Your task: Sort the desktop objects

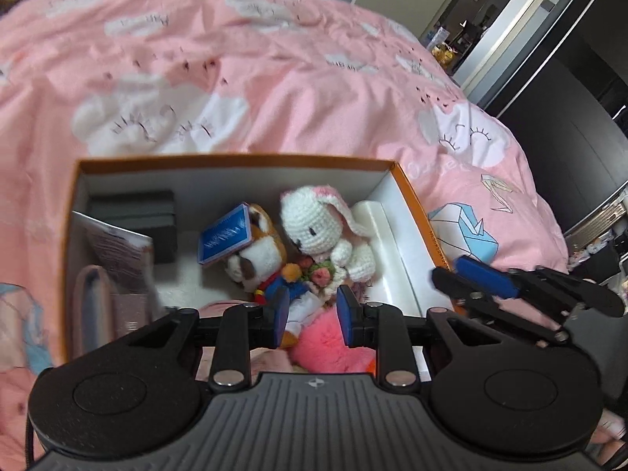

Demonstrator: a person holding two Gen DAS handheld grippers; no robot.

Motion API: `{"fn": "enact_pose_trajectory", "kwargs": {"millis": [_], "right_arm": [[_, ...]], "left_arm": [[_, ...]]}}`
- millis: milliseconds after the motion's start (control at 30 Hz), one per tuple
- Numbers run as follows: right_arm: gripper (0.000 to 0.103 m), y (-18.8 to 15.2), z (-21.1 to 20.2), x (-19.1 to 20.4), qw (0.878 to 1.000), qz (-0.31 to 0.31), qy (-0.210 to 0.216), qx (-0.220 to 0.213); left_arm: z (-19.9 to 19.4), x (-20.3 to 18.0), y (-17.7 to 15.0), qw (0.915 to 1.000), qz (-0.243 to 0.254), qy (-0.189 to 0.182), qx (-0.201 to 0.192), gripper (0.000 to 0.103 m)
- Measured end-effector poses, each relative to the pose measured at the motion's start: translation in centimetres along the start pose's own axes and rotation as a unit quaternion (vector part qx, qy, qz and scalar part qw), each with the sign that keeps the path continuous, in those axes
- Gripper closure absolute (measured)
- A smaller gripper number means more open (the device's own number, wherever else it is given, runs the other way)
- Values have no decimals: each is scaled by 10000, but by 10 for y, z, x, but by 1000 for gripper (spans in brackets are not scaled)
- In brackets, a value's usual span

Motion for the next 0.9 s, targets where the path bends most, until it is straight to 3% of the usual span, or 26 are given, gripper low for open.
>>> {"fn": "enact_pose_trajectory", "kwargs": {"millis": [133,300,467,567,900], "right_arm": [[72,2,-23,0,9993,235,-35,-283],[62,6,-46,13,9960,556,417,-562],[59,-1,-47,45,9937,547,820,-539],[56,-11,-47,65,9926,501,1019,-441],[39,-26,-41,88,9958,289,829,-260]], "left_arm": [[-25,6,-7,9995,99,239,-196,71],[-53,19,-20,9959,238,696,-536,65],[-65,28,-38,9908,373,1061,-747,56],[-64,31,-48,9886,439,1210,-783,55],[-56,42,-69,9890,418,1293,-577,54]]}}
Point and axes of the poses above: each gripper's, at about its wrist camera, not at the fingertips, and z roughly the way its jaws point, x to its left, y to its top, the point moved 3 cm from there along z, roughly the way its jaws point, and after that the axes turned 3 degrees about y, right-handed, at the moved point
